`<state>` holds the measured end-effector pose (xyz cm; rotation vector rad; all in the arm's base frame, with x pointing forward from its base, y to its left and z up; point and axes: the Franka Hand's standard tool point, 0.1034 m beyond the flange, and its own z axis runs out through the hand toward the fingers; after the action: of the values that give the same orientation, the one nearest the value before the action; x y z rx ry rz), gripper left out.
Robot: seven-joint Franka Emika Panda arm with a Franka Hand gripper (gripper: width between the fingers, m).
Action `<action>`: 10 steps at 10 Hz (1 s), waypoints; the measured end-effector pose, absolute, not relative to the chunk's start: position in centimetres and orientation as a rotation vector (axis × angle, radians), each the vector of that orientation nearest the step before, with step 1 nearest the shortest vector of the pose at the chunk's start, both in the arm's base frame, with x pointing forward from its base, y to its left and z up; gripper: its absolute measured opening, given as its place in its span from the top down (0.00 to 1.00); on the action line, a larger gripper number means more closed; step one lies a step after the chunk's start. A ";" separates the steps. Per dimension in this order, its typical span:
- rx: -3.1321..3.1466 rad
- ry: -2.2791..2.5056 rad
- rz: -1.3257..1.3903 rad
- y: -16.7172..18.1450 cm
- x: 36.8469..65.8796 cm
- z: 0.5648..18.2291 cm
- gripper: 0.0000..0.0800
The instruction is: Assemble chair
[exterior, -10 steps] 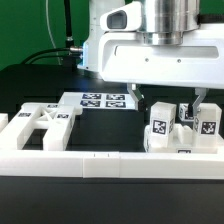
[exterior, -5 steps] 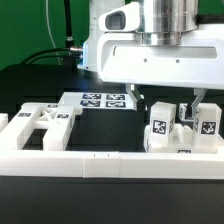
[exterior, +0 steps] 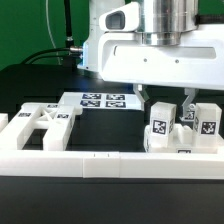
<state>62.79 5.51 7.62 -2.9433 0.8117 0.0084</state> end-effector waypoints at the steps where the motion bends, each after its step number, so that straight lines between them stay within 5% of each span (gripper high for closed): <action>1: -2.944 0.813 0.008 5.4 62.8 7.6 0.64; 6: -2.924 0.871 0.011 5.4 62.8 7.6 0.64; 10: -2.622 1.443 -0.009 5.2 62.9 7.7 0.64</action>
Offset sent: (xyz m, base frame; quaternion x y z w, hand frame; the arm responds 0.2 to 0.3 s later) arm 0.0000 0.0000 0.0000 0.0000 0.0000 0.0000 1.0000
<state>62.93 5.23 7.65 -2.6225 1.4427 -0.0087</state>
